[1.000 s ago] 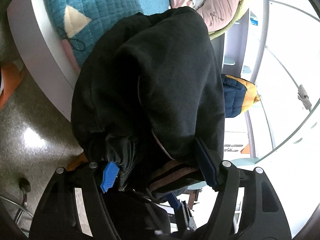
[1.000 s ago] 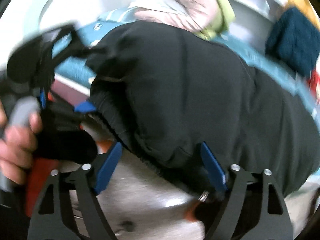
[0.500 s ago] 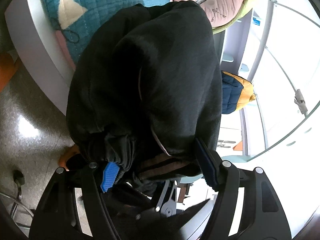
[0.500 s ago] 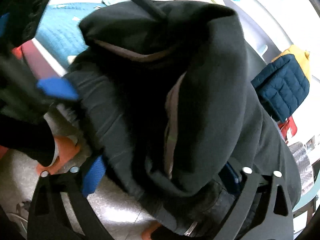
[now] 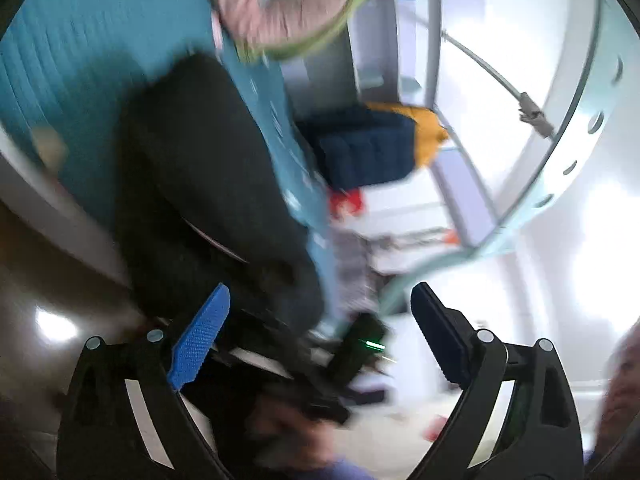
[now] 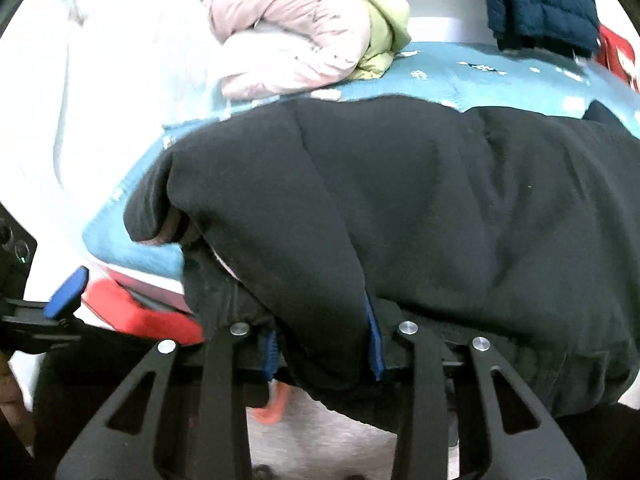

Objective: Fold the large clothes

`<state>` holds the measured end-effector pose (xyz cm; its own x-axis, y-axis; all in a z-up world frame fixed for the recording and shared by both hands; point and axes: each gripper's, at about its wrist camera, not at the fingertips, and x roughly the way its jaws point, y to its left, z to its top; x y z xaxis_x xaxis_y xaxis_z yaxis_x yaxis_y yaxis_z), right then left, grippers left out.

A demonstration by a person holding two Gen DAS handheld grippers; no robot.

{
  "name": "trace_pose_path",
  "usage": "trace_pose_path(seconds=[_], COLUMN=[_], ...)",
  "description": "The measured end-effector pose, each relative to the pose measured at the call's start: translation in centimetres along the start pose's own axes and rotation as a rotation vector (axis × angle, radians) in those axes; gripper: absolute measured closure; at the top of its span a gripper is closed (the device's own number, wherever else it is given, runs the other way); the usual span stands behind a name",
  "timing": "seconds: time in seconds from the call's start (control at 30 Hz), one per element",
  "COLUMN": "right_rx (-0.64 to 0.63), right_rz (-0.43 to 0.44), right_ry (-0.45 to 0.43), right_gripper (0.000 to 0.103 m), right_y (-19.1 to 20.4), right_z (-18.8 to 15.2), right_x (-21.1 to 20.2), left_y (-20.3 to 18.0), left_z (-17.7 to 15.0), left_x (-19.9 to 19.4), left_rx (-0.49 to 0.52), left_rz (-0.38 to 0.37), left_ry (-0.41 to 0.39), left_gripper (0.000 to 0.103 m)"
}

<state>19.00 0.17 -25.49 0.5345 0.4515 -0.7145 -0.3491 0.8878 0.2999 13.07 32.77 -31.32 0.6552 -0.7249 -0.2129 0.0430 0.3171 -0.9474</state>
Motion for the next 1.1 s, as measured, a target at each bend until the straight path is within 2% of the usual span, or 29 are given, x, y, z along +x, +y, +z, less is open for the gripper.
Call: trace_pose_path(seconds=[0.03,0.07,0.1,0.13,0.17,0.23,0.3,0.37,0.4,0.47,0.53,0.63,0.77,0.8,0.83,0.93,1.0,1.07,1.1], right_rx=[0.020,0.038,0.048,0.056,0.064,0.077,0.096,0.108,0.103,0.084,0.082,0.077,0.068,0.074,0.082,0.125,0.154,0.153,0.163], right_rz=[0.017,0.034,0.044,0.059,0.070,0.092,0.109,0.122,0.122,0.118,0.117,0.116,0.126,0.138,0.147,0.183,0.142,0.074,0.048], right_ry=[-0.004,-0.008,-0.013,-0.013,-0.016,-0.013,-0.013,0.001,0.005,0.027,0.046,0.099,0.173,0.188,0.190,0.146,0.081,0.030,0.010], right_gripper=[0.072,0.072,0.072,0.072,0.072,0.072,0.072,0.072,0.072,0.072,0.072,0.066,0.059,0.051,0.046,0.045,0.045,0.061,0.078], right_y=[0.0,-0.1,-0.2,-0.3,-0.4,-0.6,-0.9,-1.2,-1.1,-0.9,-0.7,-0.8,-1.4,-1.7,-2.0,-3.7,-5.4,-6.8,-7.5], right_z=[0.7,1.7,1.9,2.7,3.3,5.1,6.0,6.6,7.0,6.9,6.2,5.1,3.3,2.9,2.6,2.7,4.1,6.2,7.6], right_x=[-0.2,-0.6,-1.3,-1.6,-2.0,-2.3,-3.1,-3.2,-3.3,-3.3,-3.1,-2.6,-3.2,-4.0,-4.7,-8.4,-10.1,-10.0,-9.3], left_y=[0.2,0.9,1.4,1.9,2.6,3.0,3.6,3.7,4.1,4.9,5.3,5.0,4.8,4.9,4.7,4.6,4.3,4.1,4.0], left_z=[0.4,1.0,1.3,1.4,1.5,1.1,0.1,-0.8,-1.5,-2.1,-2.2,-1.5,-0.9,-0.8,-0.9,-0.4,-0.2,-0.1,0.0], left_x=[-0.8,-1.3,-1.2,-0.9,-0.1,1.6,4.1,6.8,8.3,10.1,11.2,11.6,12.2,12.1,12.1,12.0,11.9,12.0,12.0], left_rx=[0.036,0.074,0.099,0.128,0.166,0.259,0.368,0.431,0.473,0.504,0.523,0.503,0.527,0.518,0.510,0.507,0.529,0.539,0.534], left_rz=[0.091,0.257,0.341,0.389,0.483,0.569,0.701,0.758,0.752,0.742,0.675,0.571,0.513,0.499,0.490,0.469,0.462,0.455,0.444], left_ry=[-0.030,-0.052,-0.050,-0.043,-0.028,-0.015,0.028,0.080,0.128,0.159,0.133,0.040,0.022,0.015,0.011,-0.002,-0.003,-0.003,-0.005], left_gripper=[0.011,0.011,0.011,0.011,0.011,0.011,0.011,0.011,0.011,0.011,0.011,0.011,0.015,0.016,0.016,0.017,0.017,0.017,0.018])
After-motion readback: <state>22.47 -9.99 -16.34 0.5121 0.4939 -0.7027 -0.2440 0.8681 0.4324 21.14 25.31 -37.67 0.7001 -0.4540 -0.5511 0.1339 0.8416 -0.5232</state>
